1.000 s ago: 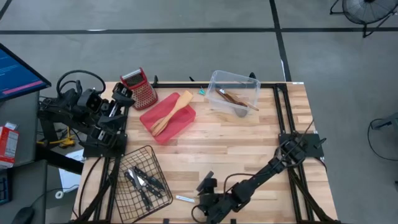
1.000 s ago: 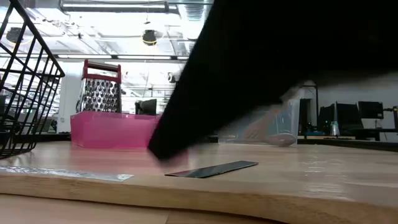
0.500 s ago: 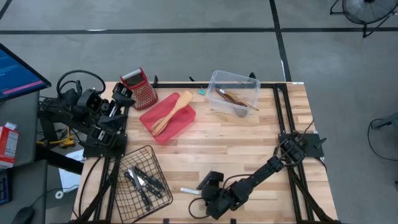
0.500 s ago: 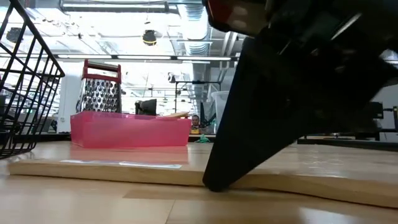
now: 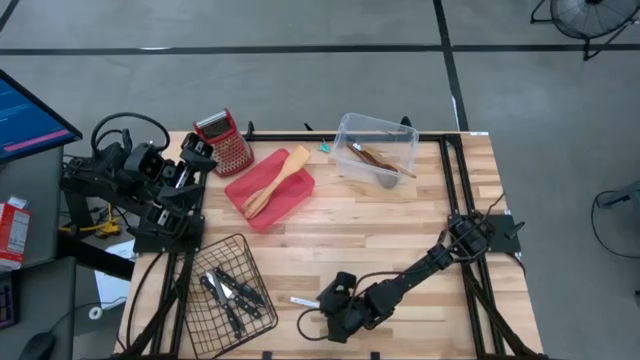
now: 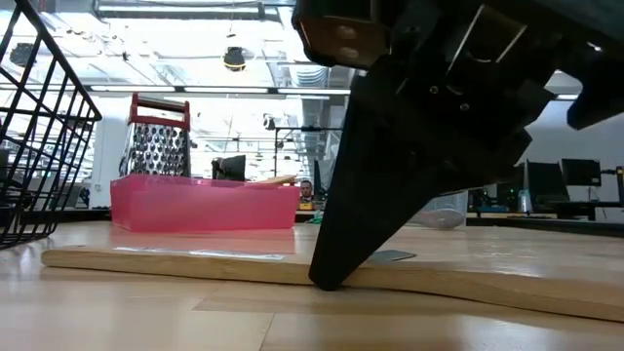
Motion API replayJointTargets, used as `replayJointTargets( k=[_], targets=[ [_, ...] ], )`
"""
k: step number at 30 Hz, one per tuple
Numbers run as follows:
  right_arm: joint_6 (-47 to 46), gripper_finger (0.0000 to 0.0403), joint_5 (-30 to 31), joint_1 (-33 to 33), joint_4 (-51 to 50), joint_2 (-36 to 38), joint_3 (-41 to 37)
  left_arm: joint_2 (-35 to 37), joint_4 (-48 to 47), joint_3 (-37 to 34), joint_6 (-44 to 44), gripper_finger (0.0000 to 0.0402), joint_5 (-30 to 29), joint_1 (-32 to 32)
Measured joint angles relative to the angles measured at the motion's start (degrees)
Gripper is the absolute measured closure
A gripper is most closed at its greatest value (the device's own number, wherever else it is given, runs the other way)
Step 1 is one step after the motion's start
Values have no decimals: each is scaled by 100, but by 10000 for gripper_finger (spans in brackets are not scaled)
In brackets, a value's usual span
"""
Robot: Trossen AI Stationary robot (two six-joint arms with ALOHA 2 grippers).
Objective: Pick & Place Kitchen Items
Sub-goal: Put the wooden serving spoon into the transparent bin
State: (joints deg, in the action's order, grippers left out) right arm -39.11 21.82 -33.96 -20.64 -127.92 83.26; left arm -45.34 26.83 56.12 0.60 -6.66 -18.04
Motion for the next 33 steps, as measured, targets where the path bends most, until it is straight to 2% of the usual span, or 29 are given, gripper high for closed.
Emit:
replayJointTargets(
  k=[8,12,20,28,33],
  targets=[
    [-277,322,49,12,5,195,-34,25,1,-2,0,192,-2,0],
    [-279,320,235,46,-403,551,-94,88,17,-2,0,192,-4,0],
    [-372,312,758,76,-1013,1735,-59,276,22,-4,-2,192,-20,0],
    [122,311,1433,64,-814,3320,-50,541,22,-4,-92,192,-15,0],
    [1023,311,1820,-19,-151,4245,-39,726,26,-4,-297,192,-13,0]
  ],
)
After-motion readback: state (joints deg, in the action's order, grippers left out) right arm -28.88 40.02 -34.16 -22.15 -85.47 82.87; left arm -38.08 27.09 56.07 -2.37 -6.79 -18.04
